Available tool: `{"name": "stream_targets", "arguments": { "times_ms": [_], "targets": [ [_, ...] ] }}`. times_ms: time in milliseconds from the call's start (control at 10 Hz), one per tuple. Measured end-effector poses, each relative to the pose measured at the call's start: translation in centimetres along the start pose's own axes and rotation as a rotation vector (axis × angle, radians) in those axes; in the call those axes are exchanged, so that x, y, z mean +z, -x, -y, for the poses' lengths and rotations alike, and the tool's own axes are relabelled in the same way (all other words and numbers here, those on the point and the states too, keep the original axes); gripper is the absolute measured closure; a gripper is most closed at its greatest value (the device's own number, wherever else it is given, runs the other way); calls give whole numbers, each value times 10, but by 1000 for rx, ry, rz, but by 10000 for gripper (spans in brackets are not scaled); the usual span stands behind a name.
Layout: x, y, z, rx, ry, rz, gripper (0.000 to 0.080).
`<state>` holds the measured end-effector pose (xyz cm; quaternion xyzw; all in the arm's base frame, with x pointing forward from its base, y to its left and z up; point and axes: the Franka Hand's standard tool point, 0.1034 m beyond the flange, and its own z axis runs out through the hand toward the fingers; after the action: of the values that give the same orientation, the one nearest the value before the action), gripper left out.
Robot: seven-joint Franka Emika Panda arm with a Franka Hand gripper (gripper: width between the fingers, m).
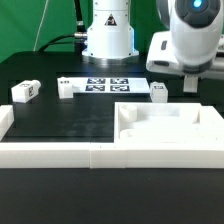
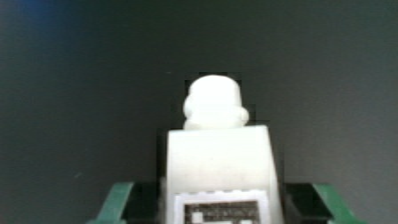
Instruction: Assemble one leg
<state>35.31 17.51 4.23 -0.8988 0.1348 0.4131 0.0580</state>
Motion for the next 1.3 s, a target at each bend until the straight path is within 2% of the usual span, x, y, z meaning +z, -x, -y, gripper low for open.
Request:
{"name": "stream_targets", "arguments": {
  "times_ms": [200, 500, 600, 700, 800, 1000, 1100, 1200, 1300],
  "targets": [
    [-18, 2, 2, -18, 8, -54, 511],
    [-14, 0, 1, -17, 5, -72, 509],
    [-18, -8, 3, -28, 1, -139, 509],
    [-30, -17, -2, -79, 33, -259, 509],
    [-45, -18, -5, -115, 56, -372, 509],
    [-65, -15, -1, -175, 69, -558, 509],
    [-74, -11, 3, -218, 93, -649, 509],
    [-72, -12, 6, -228, 68, -720, 509],
    [-71, -12, 11, -233, 30, -808, 509]
  ]
}}
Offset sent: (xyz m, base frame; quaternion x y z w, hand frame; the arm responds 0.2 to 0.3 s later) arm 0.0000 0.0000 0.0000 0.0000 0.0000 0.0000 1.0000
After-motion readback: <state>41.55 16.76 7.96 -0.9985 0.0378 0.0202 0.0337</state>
